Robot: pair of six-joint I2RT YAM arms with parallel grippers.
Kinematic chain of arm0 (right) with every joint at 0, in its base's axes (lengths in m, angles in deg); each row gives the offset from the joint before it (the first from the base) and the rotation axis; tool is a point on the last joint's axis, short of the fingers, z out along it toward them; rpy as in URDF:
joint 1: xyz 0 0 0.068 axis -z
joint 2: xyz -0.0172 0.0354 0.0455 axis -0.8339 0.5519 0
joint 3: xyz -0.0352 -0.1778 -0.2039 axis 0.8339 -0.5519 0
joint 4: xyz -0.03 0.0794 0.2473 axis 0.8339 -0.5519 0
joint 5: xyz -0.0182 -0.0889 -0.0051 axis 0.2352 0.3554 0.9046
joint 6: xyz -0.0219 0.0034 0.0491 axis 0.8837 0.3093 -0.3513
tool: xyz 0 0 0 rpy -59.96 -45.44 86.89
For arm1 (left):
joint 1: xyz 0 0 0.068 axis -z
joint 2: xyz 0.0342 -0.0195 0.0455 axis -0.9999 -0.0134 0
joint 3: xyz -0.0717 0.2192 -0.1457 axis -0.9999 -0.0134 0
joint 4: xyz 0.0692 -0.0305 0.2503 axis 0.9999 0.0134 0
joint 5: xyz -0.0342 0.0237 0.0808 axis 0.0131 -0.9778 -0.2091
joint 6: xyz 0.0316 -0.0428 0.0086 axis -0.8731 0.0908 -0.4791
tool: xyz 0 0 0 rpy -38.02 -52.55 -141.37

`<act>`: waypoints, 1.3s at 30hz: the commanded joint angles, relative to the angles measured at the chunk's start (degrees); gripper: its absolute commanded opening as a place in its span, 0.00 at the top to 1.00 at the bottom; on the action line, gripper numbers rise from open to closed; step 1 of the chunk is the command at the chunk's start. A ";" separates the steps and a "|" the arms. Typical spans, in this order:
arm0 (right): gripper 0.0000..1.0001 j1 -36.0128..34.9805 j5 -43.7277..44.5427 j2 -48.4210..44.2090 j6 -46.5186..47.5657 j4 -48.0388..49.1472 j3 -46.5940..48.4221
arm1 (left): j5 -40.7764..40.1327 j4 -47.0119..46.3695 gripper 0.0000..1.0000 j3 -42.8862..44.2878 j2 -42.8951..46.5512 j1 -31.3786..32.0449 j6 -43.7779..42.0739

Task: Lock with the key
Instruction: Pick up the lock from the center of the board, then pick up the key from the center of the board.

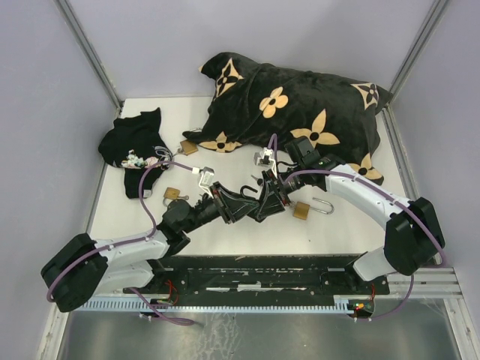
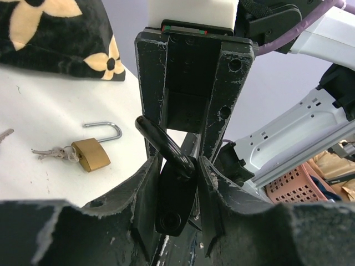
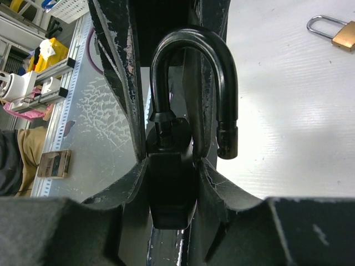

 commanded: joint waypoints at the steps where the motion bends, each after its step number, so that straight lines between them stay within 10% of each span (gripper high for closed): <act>1: 0.98 -0.47 -2.90 -0.33 1.93 0.25 3.50 | 1.32 -5.59 0.61 3.16 -0.79 -0.12 1.84; 13: 0.97 -0.48 -2.53 0.12 3.47 -1.24 3.74 | -1.55 -10.32 0.49 1.09 -1.91 -0.15 5.81; 18: 0.96 -0.47 -2.20 0.38 3.23 -1.24 4.10 | -0.87 -7.43 0.70 1.36 -2.05 -0.13 5.33; 25: 0.95 -0.48 -1.01 1.02 3.29 -1.75 4.66 | 1.68 -5.29 0.64 1.10 -3.34 -0.13 4.58; 28: 0.93 -0.52 0.83 1.58 3.29 -1.77 4.60 | -0.04 -6.36 0.86 -0.05 -3.02 -0.13 4.43; 32: 0.73 -0.24 6.33 2.77 2.67 -1.57 4.71 | -6.07 -4.37 0.97 -2.33 -1.24 -0.63 4.16; 34: 0.46 2.36 9.00 3.68 2.45 -1.12 4.73 | -9.44 -3.08 0.97 -4.60 -0.36 -2.86 4.88; 39: 0.40 8.63 14.31 3.60 2.41 0.79 4.10 | -10.81 -1.88 0.97 -7.14 -0.89 -5.53 5.30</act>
